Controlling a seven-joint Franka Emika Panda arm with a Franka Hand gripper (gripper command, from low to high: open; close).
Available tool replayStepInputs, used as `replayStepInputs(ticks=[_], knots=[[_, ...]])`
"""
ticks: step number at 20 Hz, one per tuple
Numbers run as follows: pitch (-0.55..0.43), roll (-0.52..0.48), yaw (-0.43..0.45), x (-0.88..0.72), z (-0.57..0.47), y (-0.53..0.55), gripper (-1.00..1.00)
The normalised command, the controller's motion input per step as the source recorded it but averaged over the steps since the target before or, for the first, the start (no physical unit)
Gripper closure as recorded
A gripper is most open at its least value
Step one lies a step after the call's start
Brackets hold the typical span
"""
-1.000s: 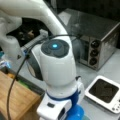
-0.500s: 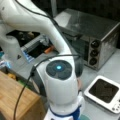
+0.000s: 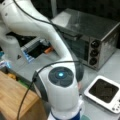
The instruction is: Pick up the pan. Place the pan on the table. Pick up the bowl. Place the bowl on the stove.
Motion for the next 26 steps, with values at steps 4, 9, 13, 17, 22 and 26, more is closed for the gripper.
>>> replayStepInputs(ticks=[4,9,13,17,22,26], knots=[[0.009,0.248,0.036,0.21,-0.08,-0.25,-1.0],[0.0,0.231,0.042,0.19,-0.02,-0.18,-1.0],[-0.019,0.197,0.026,0.18,0.03,-0.09,-1.0],[-0.031,0.14,0.007,0.17,-0.04,-0.04,-1.0],[-0.04,0.111,0.013,0.17,-0.13,-0.01,-1.0],[-0.039,0.111,0.012,0.13,-0.06,-0.03,-1.0]])
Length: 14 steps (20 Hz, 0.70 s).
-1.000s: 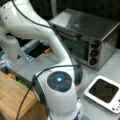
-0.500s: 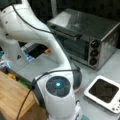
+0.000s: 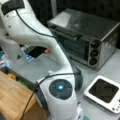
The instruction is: Pick up the pan. Place the pan on the table. Pick up the bowl. Place the bowl on the stove.
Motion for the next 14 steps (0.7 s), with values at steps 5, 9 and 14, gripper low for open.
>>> replayStepInputs(ticks=[5,9,14], knots=[[-0.017,0.106,0.0,0.09,0.05,-0.05,1.0],[0.003,0.111,-0.006,0.07,0.08,-0.02,1.0],[0.006,0.127,-0.012,0.04,0.06,0.0,1.0]])
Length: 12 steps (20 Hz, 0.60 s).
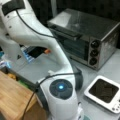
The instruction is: Pick up the pan. Place the pan on the table. Pick up the bowl. Place the bowl on the stove.
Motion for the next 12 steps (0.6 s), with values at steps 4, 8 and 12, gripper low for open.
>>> replayStepInputs(ticks=[4,8,12], knots=[[0.006,0.137,-0.02,0.01,0.06,0.02,1.0],[0.001,0.139,-0.03,-0.03,0.05,0.01,1.0],[0.018,0.136,-0.032,-0.1,-0.04,-0.04,1.0]])
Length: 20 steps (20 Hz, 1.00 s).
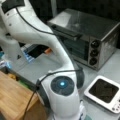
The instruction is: Pick up the pan. Place the pan on the table. Pick up the bowl. Place the bowl on the stove.
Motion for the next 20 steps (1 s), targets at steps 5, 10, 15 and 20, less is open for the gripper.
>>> replayStepInputs(ticks=[5,10,15,20], knots=[[0.018,0.148,-0.036,-0.1,-0.06,-0.05,1.0],[0.033,0.179,-0.032,-0.11,-0.02,-0.05,1.0],[0.049,0.196,-0.038,-0.11,0.08,-0.05,1.0],[0.043,0.22,-0.054,-0.06,0.18,-0.02,1.0]])
